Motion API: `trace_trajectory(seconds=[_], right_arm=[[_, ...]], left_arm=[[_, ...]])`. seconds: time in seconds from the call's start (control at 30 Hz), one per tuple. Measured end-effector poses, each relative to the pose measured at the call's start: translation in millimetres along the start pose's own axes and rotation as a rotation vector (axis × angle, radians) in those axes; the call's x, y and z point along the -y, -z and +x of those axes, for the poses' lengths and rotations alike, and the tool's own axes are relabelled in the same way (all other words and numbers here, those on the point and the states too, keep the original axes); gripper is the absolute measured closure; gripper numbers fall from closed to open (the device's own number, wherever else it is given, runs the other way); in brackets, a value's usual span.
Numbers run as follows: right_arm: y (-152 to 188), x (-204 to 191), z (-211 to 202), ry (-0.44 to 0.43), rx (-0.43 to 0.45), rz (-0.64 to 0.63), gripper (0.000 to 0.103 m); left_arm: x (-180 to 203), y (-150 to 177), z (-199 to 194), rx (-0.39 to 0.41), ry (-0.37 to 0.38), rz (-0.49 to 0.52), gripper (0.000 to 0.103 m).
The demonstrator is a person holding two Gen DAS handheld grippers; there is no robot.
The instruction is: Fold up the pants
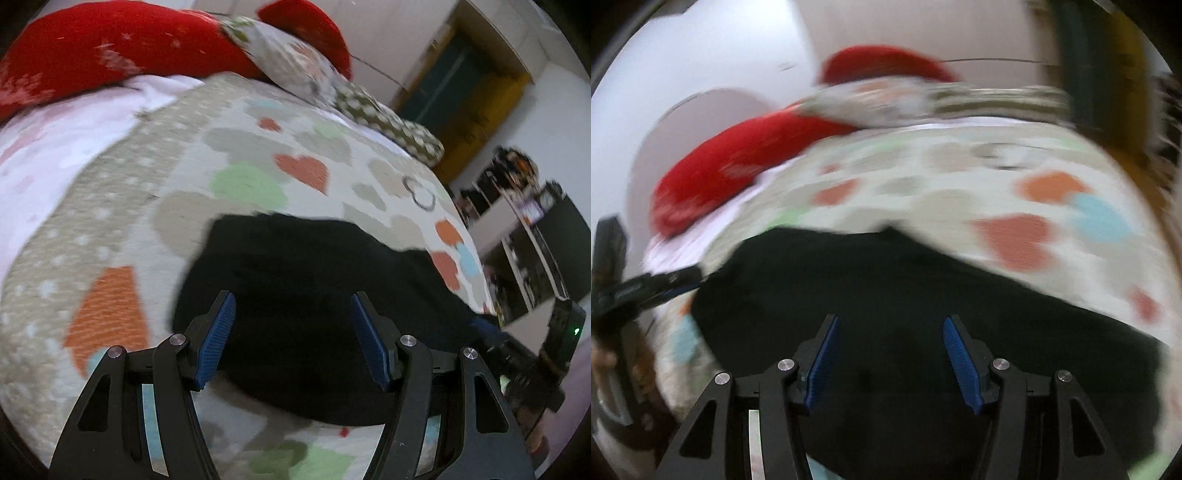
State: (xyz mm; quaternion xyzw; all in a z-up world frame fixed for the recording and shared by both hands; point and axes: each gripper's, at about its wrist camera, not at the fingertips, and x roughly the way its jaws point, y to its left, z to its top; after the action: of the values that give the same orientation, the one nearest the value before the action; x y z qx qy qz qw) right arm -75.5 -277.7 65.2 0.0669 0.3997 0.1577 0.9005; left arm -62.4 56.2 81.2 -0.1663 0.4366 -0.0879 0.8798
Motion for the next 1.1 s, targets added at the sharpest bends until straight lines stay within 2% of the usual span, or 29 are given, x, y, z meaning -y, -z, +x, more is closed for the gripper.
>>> trace_trajectory(seconds=[0.07, 0.1, 0.13, 0.2, 0.27, 0.33, 0.6, 0.63, 0.67, 0.7, 0.73, 0.8, 0.9, 1.03, 1.07, 1.1], right_arm=[[7, 28, -19, 0.115, 0.011, 0.019, 0.046], [14, 45, -30, 0.234, -0.001, 0.016, 0.046], [18, 56, -35, 0.298, -0.009, 0.015, 0.046], [28, 84, -55, 0.373, -0.005, 0.048, 0.046], [32, 112, -73, 0.347, 0.019, 0.133, 0.046], [35, 124, -85, 0.304, 0.040, 0.182, 0.046], [34, 111, -65, 0.295, 0.002, 0.095, 0.047], [34, 112, -59, 0.316, -0.031, 0.085, 0.051], [34, 113, -56, 0.312, -0.042, 0.080, 0.071], [32, 114, -56, 0.302, -0.035, 0.079, 0.080], [30, 114, -57, 0.302, -0.025, 0.072, 0.083], [21, 113, -62, 0.338, 0.010, 0.041, 0.100], [10, 119, -72, 0.421, 0.088, 0.036, 0.100], [9, 135, -58, 0.356, 0.026, 0.102, 0.099], [9, 133, -60, 0.328, 0.024, 0.099, 0.098], [9, 126, -63, 0.302, 0.026, 0.078, 0.090]], left_arm=[[11, 1, 7, -0.012, 0.005, 0.020, 0.039], [17, 2, 11, -0.016, 0.005, 0.030, 0.039], [21, 2, 13, -0.019, 0.005, 0.038, 0.039], [28, 3, 18, -0.025, 0.004, 0.050, 0.039], [34, 4, 23, -0.036, 0.003, 0.058, 0.039], [39, 5, 28, -0.049, -0.001, 0.064, 0.039], [55, 7, 28, -0.053, 0.001, 0.085, 0.039], [56, 8, 28, -0.052, -0.003, 0.090, 0.039], [56, 8, 29, -0.052, -0.007, 0.092, 0.039], [56, 8, 29, -0.055, -0.009, 0.091, 0.039], [56, 7, 30, -0.056, -0.011, 0.090, 0.039], [54, 6, 31, -0.053, -0.021, 0.083, 0.039], [51, 5, 35, -0.034, -0.038, 0.067, 0.039], [47, 7, 47, -0.050, -0.073, 0.057, 0.039], [47, 9, 49, -0.050, -0.085, 0.061, 0.039], [47, 9, 50, -0.045, -0.094, 0.067, 0.039]])
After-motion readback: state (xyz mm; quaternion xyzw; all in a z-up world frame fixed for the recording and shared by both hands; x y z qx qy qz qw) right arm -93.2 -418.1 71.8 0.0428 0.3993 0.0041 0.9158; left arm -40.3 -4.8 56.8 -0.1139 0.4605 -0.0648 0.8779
